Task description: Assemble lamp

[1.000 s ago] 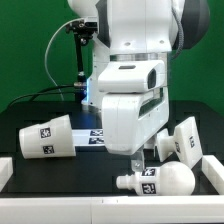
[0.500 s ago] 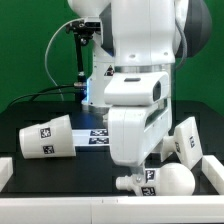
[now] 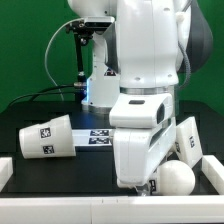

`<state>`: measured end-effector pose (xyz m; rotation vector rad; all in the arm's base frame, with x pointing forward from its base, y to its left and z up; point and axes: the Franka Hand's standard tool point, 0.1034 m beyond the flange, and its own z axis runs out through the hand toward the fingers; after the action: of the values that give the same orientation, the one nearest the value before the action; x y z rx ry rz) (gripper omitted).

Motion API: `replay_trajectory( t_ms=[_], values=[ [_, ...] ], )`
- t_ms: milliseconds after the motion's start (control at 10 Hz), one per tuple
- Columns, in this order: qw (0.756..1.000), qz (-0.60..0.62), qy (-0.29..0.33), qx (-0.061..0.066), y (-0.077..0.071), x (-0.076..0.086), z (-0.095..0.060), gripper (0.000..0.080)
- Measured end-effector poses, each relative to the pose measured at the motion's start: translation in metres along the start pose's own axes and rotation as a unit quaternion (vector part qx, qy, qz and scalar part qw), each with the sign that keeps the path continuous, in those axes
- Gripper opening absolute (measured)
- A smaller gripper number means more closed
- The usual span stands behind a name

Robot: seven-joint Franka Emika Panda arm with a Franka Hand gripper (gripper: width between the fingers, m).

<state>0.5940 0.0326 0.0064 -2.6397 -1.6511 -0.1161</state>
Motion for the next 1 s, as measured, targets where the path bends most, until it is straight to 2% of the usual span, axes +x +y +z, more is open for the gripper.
replay_trajectory(
  t_ms=[100,200,300,400,500,600,700,800,900,1000],
  values=[
    [1.000,0.000,0.000,0.000,0.000,0.000,0.000,0.0657],
    [1.000,0.000,0.000,0.000,0.000,0.000,0.000,0.0469],
    [1.000,0.000,0.000,0.000,0.000,0.000,0.000,0.0469],
    [1.000,0.000,0.000,0.000,0.000,0.000,0.000,0.0353],
    [1.000,0.000,0.000,0.000,0.000,0.000,0.000,0.0353],
    [1.000,0.004,0.003,-0.007,0.001,-0.002,-0.003,0.0353],
    [0.999,0.016,0.013,-0.032,0.000,-0.014,-0.018,0.0353],
    [0.999,0.038,0.008,-0.035,-0.011,-0.037,-0.033,0.0353],
    [0.997,0.072,0.005,-0.042,-0.013,-0.055,-0.054,0.0353],
    [0.992,0.116,0.004,-0.046,-0.024,-0.063,-0.068,0.0353]
  ],
)
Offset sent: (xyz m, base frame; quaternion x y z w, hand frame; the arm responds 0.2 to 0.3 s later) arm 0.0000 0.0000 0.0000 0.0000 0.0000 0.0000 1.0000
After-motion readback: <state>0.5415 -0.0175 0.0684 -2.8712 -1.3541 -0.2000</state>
